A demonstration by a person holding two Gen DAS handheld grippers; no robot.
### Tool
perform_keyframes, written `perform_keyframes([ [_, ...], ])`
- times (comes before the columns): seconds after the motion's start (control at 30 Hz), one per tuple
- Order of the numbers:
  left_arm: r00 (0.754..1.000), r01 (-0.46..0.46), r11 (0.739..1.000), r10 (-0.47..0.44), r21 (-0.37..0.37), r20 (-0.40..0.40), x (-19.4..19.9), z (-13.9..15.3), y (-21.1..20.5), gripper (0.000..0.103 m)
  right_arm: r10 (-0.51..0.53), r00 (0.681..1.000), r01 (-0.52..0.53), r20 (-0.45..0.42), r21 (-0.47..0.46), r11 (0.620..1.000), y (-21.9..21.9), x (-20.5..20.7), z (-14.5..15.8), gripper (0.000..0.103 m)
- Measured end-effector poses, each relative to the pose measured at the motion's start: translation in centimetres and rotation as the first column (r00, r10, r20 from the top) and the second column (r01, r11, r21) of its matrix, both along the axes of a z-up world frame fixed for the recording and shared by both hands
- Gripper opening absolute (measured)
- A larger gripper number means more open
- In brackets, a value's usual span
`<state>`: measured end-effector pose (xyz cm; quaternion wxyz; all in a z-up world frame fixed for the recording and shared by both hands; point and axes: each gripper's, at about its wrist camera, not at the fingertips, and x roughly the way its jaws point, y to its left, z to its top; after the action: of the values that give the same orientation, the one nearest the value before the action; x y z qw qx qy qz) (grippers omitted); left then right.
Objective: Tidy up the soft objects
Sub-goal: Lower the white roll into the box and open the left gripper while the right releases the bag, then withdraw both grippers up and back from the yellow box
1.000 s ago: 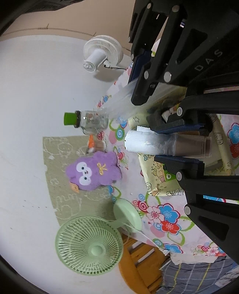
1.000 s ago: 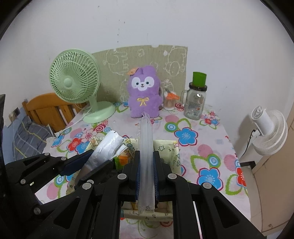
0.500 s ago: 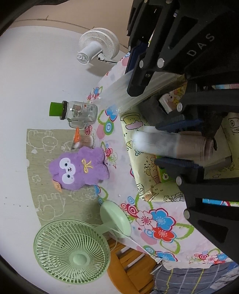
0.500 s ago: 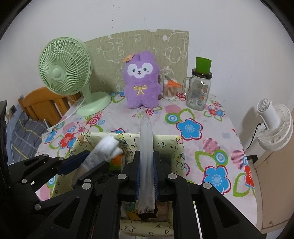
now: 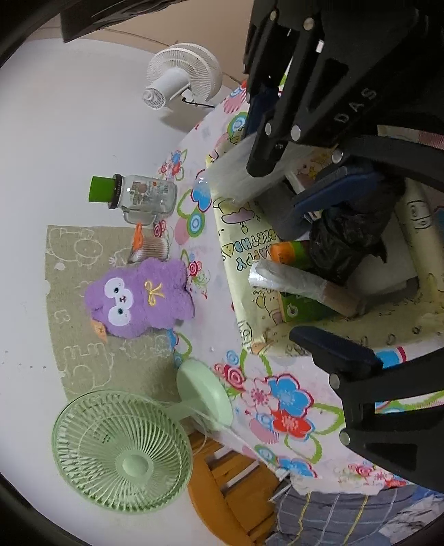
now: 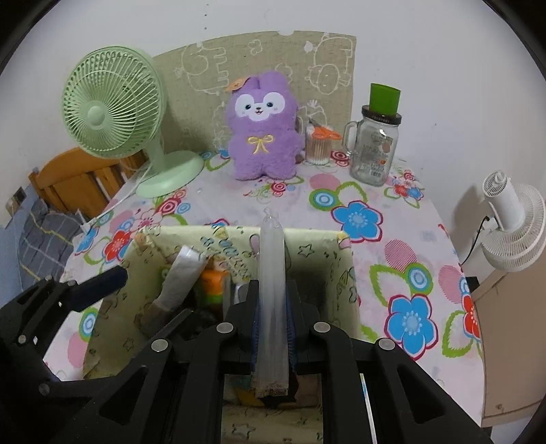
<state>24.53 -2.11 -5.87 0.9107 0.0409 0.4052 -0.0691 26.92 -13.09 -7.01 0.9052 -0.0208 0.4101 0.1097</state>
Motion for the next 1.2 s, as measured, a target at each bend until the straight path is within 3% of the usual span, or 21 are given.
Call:
perform_keyframes([
  [0.03,1.000,-0.004,1.000,0.004,0.008,0.006,-0.3,0.2,0.0,0.076,-0.004,1.000,0.004,0.002,0.002,1.000,-0.1,-0.2,0.1,0.021],
  [0.1,1.000,-0.010,1.000,0.010,0.018,0.019,-0.8,0.5,0.0,0.081,-0.016,1.000,0.016,0.011,0.019,1.000,-0.6,-0.8,0.5,0.034],
  [0.17,1.000,-0.010,1.000,0.009,0.011,0.022,-1.2,0.8,0.1,0.083,-0.025,0.999,0.023,0.032,0.058,0.998,-1.2,-1.6,1.1,0.069],
  [0.2,1.000,-0.010,1.000,0.010,0.005,0.025,-1.5,1.0,0.1,0.084,-0.033,0.998,0.029,0.050,0.073,0.997,-1.5,-2.0,1.4,0.073],
  [0.7,0.995,-0.042,0.999,0.043,-0.019,0.088,-6.8,3.6,0.5,0.101,-0.059,0.990,0.052,0.128,0.062,0.997,-3.5,-8.1,3.9,0.077],
  [1.2,0.983,-0.070,0.996,0.077,-0.047,0.169,-12.8,6.0,1.3,0.103,-0.066,0.973,0.051,0.220,0.072,0.996,-4.3,-14.7,6.3,0.087],
])
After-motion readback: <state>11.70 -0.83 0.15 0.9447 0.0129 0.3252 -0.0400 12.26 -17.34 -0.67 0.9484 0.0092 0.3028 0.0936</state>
